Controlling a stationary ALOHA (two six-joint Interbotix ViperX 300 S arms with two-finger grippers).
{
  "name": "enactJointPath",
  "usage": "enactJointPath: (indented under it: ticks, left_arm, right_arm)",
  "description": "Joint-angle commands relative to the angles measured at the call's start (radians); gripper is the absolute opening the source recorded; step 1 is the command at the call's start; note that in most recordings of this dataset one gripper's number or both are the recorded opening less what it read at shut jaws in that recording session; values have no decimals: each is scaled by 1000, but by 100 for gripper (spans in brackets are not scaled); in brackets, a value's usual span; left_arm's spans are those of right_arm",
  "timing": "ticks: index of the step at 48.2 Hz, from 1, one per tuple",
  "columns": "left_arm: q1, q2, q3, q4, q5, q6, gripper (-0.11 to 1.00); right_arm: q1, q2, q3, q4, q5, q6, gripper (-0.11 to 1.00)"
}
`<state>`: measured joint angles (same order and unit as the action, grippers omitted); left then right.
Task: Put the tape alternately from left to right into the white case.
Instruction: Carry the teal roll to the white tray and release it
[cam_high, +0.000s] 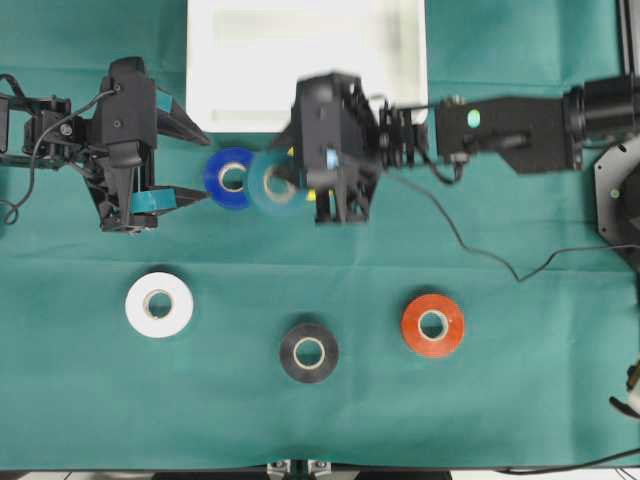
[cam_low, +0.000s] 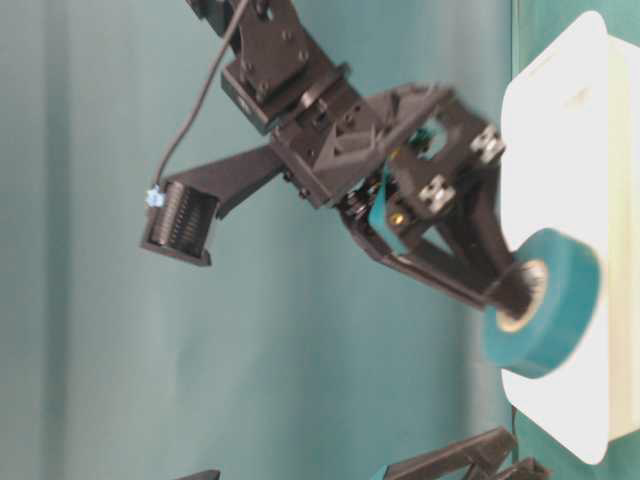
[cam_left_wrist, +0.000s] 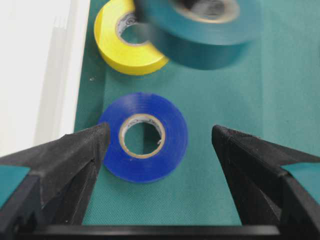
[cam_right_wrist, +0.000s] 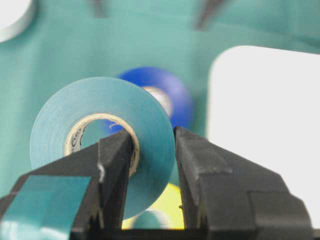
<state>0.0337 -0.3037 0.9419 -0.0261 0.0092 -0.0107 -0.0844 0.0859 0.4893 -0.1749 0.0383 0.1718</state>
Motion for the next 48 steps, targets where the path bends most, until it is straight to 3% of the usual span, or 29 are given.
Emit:
enactJointPath:
  ticks: [1, 31, 48]
  left_arm:
    - [-2, -8, -9, -2, -5, 0, 62]
    - [-2, -8, -6, -2, -5, 0, 62]
    - [-2, -8, -6, -2, -5, 0, 62]
  right_arm:
    - [-48, -17, -34, -11, -37, -3, 27]
    - [-268, 144, -173, -84, -98, -2, 27]
    - [-299, 169, -175, -84, -164, -5, 27]
